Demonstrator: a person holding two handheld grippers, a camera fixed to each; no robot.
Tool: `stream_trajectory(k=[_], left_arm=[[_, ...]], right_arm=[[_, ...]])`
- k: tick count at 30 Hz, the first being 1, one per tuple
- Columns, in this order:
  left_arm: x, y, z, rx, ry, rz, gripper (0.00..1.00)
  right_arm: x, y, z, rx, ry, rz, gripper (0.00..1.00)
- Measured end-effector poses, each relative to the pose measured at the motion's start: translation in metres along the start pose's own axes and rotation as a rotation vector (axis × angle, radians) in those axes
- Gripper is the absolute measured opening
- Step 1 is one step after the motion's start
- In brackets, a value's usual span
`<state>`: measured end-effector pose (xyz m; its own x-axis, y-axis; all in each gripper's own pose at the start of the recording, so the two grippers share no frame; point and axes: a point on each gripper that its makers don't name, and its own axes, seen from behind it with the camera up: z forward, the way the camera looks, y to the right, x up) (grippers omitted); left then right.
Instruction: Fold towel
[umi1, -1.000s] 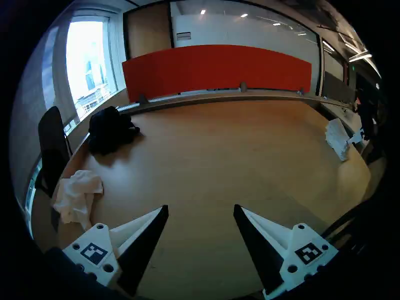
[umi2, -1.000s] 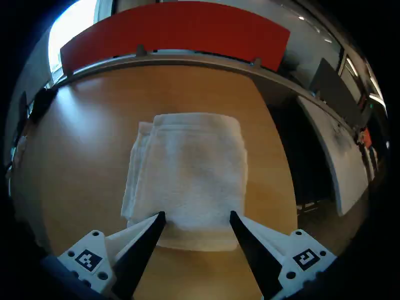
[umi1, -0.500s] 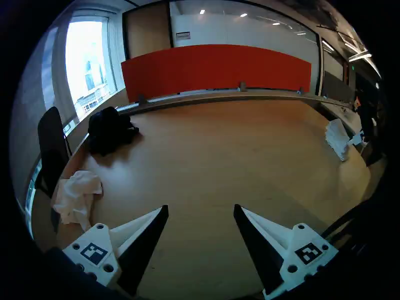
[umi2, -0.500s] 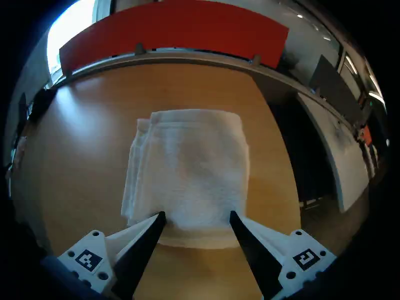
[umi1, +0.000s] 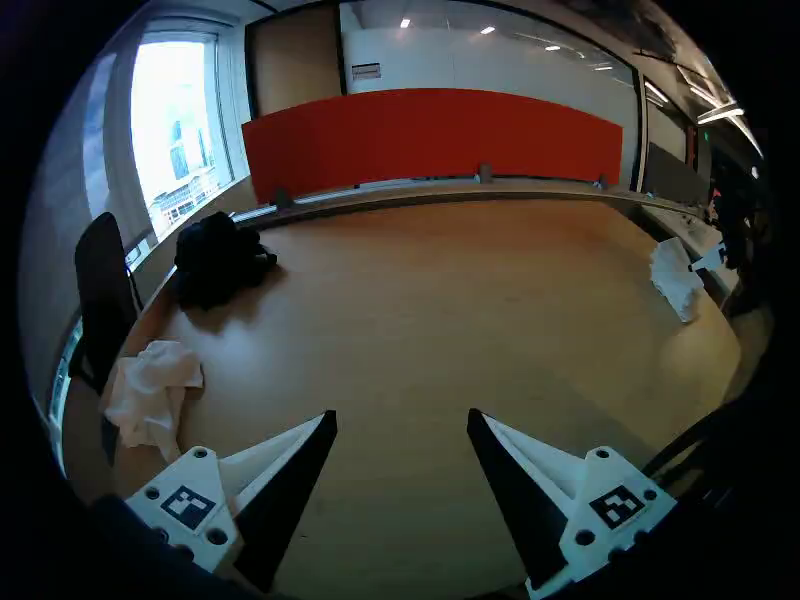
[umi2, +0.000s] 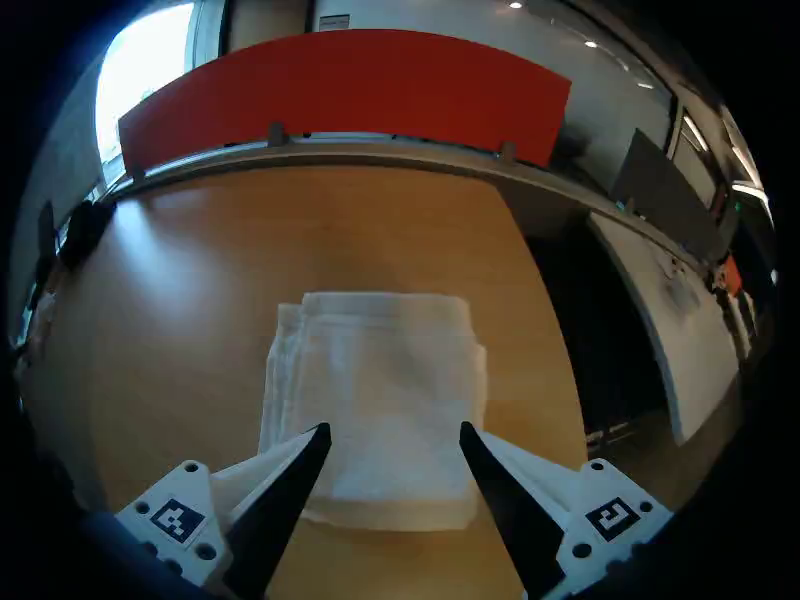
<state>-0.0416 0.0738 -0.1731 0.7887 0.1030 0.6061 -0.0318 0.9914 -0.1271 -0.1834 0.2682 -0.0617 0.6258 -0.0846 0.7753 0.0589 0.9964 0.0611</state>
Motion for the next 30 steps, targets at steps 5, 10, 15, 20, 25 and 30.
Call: stream_trajectory(k=[5,10,15,20,25,30], left_arm=[[0.0,-0.001,-0.002,0.007,0.0,-0.002,0.97],[-0.003,-0.003,-0.004,0.018,-0.004,-0.008,0.97],[-0.005,-0.006,-0.006,0.032,-0.009,-0.013,0.97],[-0.007,-0.009,-0.009,0.044,-0.01,-0.022,0.97],[-0.008,-0.011,-0.01,0.056,-0.013,-0.026,0.97],[-0.009,-0.014,-0.014,0.069,-0.017,-0.027,0.97]], right_arm=[[0.02,-0.002,0.006,0.008,0.02,-0.013,1.0],[0.038,-0.004,0.015,0.015,0.034,-0.028,1.0],[0.054,-0.005,0.023,0.02,0.042,-0.04,1.0],[0.061,-0.007,0.028,0.025,0.043,-0.042,1.0],[0.06,-0.008,0.036,0.03,0.033,-0.042,1.0],[0.055,-0.008,0.049,0.032,0.011,-0.036,1.0]])
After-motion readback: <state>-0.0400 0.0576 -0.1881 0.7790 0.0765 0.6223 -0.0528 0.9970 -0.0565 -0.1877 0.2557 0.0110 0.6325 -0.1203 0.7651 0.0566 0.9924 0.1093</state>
